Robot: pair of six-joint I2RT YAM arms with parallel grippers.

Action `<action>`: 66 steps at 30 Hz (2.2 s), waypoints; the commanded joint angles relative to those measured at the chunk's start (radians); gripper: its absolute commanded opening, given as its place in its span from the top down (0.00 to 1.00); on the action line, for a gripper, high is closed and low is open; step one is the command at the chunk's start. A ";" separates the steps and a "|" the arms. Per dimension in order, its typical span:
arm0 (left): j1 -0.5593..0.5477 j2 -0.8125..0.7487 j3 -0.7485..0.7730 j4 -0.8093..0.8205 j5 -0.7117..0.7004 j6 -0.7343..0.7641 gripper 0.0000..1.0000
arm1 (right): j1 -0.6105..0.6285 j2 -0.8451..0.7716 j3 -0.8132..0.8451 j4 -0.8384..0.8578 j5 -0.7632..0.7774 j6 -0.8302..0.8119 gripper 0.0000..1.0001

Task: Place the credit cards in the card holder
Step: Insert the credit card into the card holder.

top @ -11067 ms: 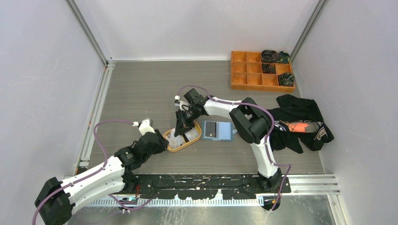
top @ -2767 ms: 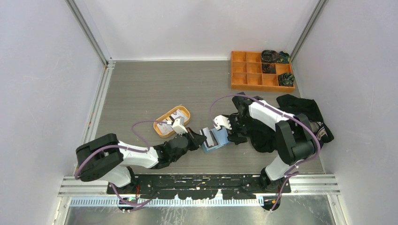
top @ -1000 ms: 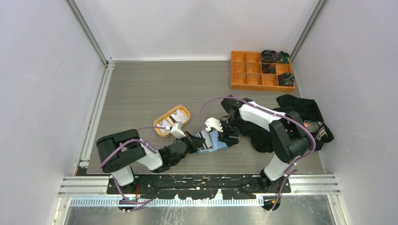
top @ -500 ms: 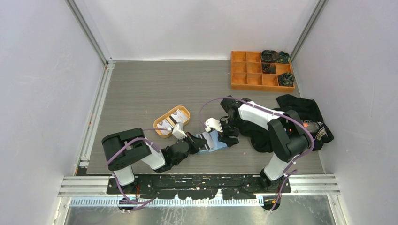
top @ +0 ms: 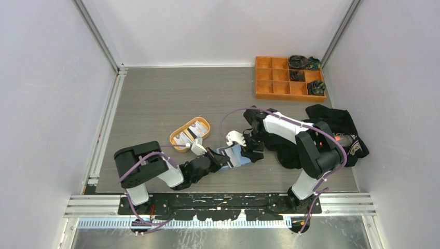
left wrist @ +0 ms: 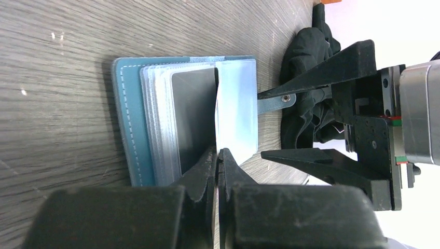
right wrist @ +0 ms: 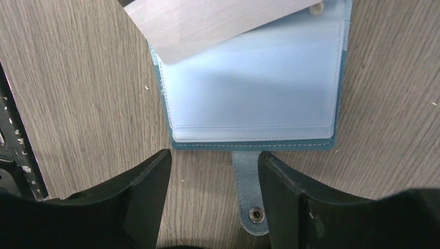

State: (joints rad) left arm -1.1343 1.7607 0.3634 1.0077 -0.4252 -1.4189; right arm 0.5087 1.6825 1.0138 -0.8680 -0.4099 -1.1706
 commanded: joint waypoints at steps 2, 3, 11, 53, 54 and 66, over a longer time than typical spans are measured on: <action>-0.002 -0.048 0.064 -0.193 0.008 -0.056 1.00 | 0.007 0.000 0.035 -0.011 -0.011 0.007 0.33; -0.003 -0.056 0.071 -0.227 0.007 -0.062 1.00 | 0.007 0.001 0.035 -0.011 -0.010 0.007 0.33; -0.002 -0.102 0.122 -0.427 0.003 -0.096 1.00 | 0.007 0.000 0.037 -0.013 -0.011 0.007 0.34; 0.077 0.054 0.166 -0.257 0.232 -0.040 0.97 | 0.006 -0.098 0.029 -0.011 -0.061 0.002 0.23; 0.078 0.053 0.166 -0.260 0.232 -0.040 0.95 | 0.007 -0.116 0.029 -0.018 -0.068 -0.002 0.22; 0.080 0.070 0.180 -0.260 0.249 -0.040 0.87 | 0.029 -0.288 -0.076 -0.063 -0.343 -0.210 0.46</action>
State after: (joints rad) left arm -1.0534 1.8069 0.5358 0.7914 -0.2081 -1.4849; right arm 0.5110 1.4311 0.9798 -0.8913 -0.5972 -1.2564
